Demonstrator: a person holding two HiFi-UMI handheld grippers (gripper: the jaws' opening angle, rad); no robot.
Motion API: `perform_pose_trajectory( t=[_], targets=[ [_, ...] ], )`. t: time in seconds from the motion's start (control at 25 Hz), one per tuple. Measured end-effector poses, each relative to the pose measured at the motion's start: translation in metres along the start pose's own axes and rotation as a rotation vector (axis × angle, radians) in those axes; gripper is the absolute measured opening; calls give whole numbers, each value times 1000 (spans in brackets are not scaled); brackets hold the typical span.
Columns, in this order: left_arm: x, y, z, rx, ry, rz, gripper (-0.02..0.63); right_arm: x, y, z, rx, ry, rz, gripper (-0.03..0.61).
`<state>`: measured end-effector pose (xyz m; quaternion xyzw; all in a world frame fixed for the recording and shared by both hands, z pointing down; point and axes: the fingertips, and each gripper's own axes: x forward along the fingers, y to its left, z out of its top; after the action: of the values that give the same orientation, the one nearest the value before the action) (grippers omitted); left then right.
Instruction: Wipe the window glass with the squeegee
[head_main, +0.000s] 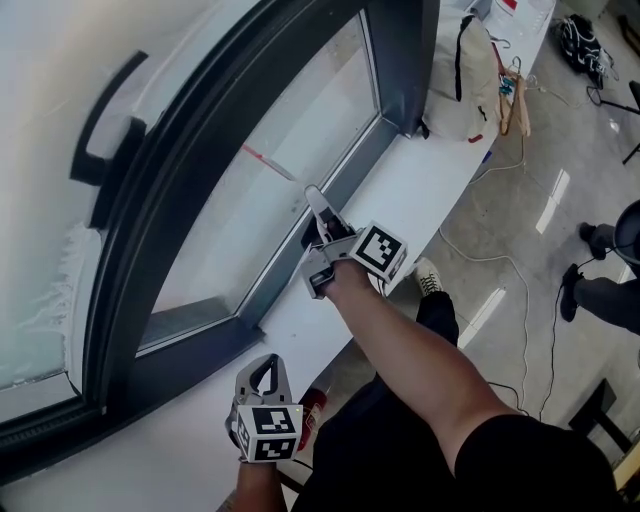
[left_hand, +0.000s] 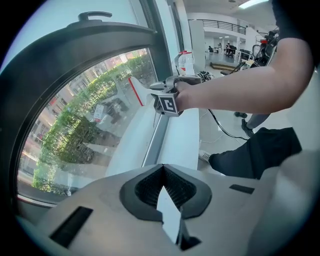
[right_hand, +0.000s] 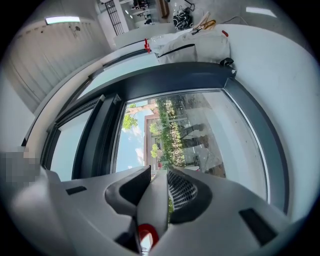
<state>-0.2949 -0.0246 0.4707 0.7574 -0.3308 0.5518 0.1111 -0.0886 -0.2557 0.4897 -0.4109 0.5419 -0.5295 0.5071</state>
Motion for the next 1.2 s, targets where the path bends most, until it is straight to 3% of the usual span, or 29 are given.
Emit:
perform_pose_trajectory(
  t=[0.6,1.2],
  targets=[
    [-5,3,-35,-23,8,1,0,-16,-10,-72,42,69,-14,92],
    [-2,-2,-33,-12,23,-4,0,-21,-19,-96,43,127,-27,92]
  ],
)
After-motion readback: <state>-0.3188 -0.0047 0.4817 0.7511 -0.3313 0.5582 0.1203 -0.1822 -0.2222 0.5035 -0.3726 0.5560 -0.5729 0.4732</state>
